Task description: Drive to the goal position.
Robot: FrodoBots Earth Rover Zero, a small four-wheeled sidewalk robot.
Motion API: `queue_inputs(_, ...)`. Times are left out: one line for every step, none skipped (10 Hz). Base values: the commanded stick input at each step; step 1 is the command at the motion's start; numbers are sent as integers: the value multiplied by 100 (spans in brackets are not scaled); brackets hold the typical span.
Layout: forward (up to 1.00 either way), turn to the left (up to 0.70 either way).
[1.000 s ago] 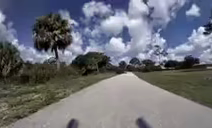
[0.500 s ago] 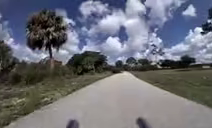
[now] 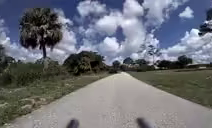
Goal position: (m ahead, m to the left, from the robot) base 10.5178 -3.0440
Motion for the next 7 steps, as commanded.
queue_inputs(70,0)
queue_inputs(70,0)
queue_inputs(70,0)
queue_inputs(70,0)
queue_inputs(70,0)
queue_inputs(70,0)
queue_inputs(70,0)
